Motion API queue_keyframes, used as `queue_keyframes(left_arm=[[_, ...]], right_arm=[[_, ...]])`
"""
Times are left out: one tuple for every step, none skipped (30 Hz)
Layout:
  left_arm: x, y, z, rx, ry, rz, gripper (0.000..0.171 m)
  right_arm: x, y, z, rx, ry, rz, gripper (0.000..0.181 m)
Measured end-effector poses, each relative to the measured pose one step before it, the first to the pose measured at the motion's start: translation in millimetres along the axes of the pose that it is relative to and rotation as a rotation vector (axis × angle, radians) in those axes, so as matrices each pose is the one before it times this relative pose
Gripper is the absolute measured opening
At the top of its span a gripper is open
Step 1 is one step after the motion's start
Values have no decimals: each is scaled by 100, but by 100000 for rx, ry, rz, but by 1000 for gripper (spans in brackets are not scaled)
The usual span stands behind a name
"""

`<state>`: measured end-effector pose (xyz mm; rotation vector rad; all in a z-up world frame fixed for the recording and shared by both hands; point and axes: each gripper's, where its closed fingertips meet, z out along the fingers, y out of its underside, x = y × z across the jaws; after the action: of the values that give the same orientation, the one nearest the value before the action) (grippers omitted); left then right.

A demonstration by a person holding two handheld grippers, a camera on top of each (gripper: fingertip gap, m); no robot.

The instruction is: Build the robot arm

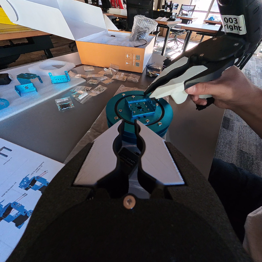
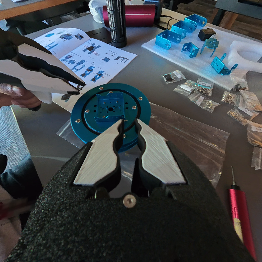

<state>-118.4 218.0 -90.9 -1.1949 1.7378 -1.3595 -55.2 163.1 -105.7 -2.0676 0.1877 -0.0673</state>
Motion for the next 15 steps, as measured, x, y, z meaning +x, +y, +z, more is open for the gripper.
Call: queue_keyframes(left_arm=[[-56,37,-25,-5,-211,-55,13],[-40,28,-43,19,-65,-193,13],[-35,28,-28,67,-22,-242,13],[-48,30,-29,52,-85,-185,13],[-41,34,-6,-29,-132,-100,13],[-36,40,-4,-69,-138,-48,13],[-17,27,-9,-31,-96,-41,13],[2,14,8,40,-3,-50,13],[11,18,6,10,53,-67,12],[10,15,11,-63,25,-22,12],[4,10,10,-96,-32,89,13],[-3,2,-9,-73,-121,132,13],[2,-17,-18,19,-71,92,12],[6,-18,-24,122,11,-16,12],[-20,-17,-28,111,1,-113,12]], right_arm=[[67,39,-79,-301,155,-540,14],[83,-27,-102,-92,256,-123,14],[1,-75,-104,180,-204,-128,14],[-109,-98,-83,291,-713,-45,13],[-65,-86,-70,102,-398,-115,13],[-66,-20,-21,-235,-262,-367,14],[-226,34,68,-575,-1304,-622,13],[-209,100,138,-833,-1157,-494,13],[42,116,150,-862,405,-497,13],[-31,69,123,-478,-120,-582,12],[-31,-99,50,458,-300,221,11],[37,33,66,-501,39,236,11],[12,-62,44,133,-41,-56,11],[48,-23,39,-115,261,-118,11],[39,-15,34,-56,106,157,11]])
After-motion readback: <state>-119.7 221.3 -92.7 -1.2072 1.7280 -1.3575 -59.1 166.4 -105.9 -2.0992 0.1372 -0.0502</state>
